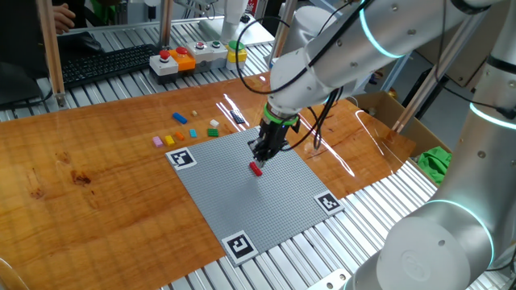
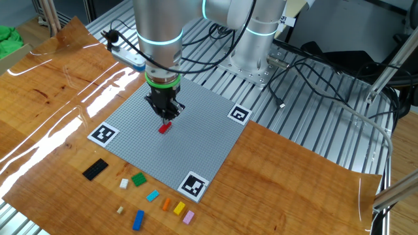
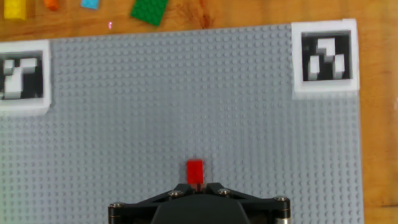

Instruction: Stack small Lego blocks randomly, one at a time

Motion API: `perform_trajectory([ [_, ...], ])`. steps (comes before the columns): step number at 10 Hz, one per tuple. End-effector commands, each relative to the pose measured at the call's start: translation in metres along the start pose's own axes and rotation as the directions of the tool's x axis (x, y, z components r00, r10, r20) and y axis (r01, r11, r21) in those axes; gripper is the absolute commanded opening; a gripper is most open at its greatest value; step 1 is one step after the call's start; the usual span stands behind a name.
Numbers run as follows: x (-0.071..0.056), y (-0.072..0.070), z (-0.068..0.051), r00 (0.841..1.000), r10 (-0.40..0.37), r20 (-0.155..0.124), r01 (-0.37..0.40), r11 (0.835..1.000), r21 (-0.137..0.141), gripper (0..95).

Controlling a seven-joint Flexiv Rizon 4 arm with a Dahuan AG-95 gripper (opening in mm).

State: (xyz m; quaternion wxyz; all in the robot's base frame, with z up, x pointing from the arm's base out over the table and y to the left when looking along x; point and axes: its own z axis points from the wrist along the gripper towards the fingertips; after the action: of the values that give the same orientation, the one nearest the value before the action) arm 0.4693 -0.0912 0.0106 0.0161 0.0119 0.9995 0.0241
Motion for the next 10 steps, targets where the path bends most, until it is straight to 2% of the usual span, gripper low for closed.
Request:
perform_trajectory([
  [1, 0.004, 0.001, 0.004, 1.0, 0.013, 0.002, -0.012, 1.0, -0.017, 0.0],
  [3, 0.002, 0.004, -0.011, 0.999, 0.024, -0.026, -0.024, 1.0, -0.012, 0.0],
  [4, 0.003, 0.004, -0.011, 0.999, 0.026, -0.031, -0.026, 1.0, -0.011, 0.0],
  [6, 0.002, 0.006, -0.019, 0.997, 0.04, -0.067, -0.041, 0.999, -0.011, 0.0],
  [8, -0.001, 0.008, -0.031, 0.997, 0.039, -0.071, -0.04, 0.999, -0.009, 0.0],
  [9, -0.005, 0.009, -0.033, 0.997, 0.042, -0.058, -0.042, 0.999, -0.009, 19.0],
  [10, -0.007, 0.009, -0.033, 0.998, 0.044, -0.053, -0.044, 0.999, -0.01, 19.0],
])
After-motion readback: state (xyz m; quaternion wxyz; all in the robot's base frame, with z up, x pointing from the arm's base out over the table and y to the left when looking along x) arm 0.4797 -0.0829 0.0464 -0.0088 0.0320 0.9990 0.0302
